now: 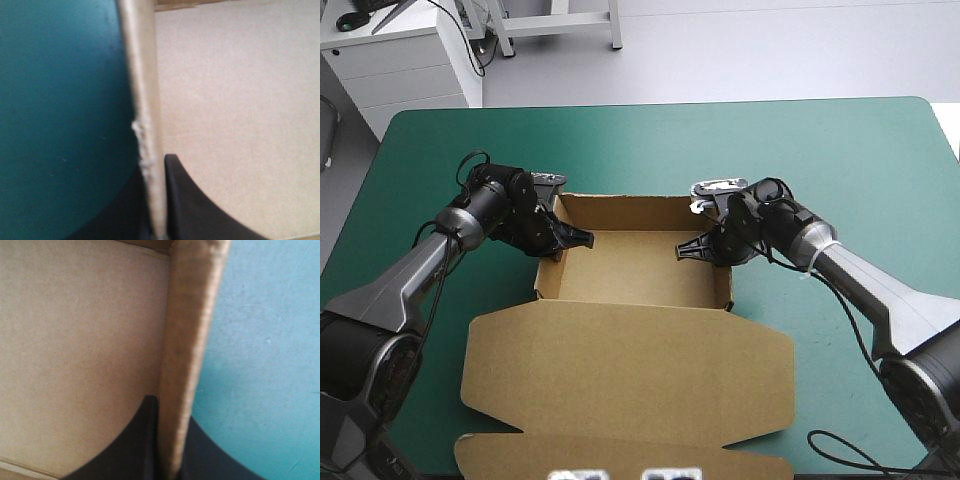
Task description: Fold the box
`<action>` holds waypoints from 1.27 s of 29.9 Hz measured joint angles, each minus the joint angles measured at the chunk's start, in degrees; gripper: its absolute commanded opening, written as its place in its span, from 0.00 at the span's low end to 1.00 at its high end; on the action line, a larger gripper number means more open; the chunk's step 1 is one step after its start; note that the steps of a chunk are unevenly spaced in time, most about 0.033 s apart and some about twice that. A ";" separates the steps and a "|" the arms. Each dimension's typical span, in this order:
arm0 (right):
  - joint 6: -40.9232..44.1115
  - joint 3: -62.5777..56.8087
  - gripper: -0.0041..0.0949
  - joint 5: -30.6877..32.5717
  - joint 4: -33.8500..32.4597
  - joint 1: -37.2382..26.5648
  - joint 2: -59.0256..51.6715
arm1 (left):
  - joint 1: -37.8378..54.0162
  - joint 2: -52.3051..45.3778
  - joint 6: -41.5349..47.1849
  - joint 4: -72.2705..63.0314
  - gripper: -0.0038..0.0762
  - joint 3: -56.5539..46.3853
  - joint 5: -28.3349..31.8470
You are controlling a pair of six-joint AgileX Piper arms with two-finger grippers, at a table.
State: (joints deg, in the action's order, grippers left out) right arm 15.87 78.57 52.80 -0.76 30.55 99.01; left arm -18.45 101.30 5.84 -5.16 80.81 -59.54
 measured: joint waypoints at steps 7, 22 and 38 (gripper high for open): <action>2.36 -0.07 0.09 0.00 -1.97 0.31 0.00 | 0.00 0.70 -0.22 0.00 0.04 0.30 0.36; 4.24 -0.13 0.55 0.33 -7.37 0.37 0.00 | -0.04 1.59 -2.38 -0.33 0.56 0.59 0.78; 4.06 12.47 0.53 8.97 -7.68 0.37 0.00 | -0.04 1.64 -2.49 3.58 0.61 11.33 -7.61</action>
State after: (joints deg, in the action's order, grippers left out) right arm 19.93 91.04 61.78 -8.44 30.92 99.01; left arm -18.50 102.94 3.35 -1.58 92.14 -67.15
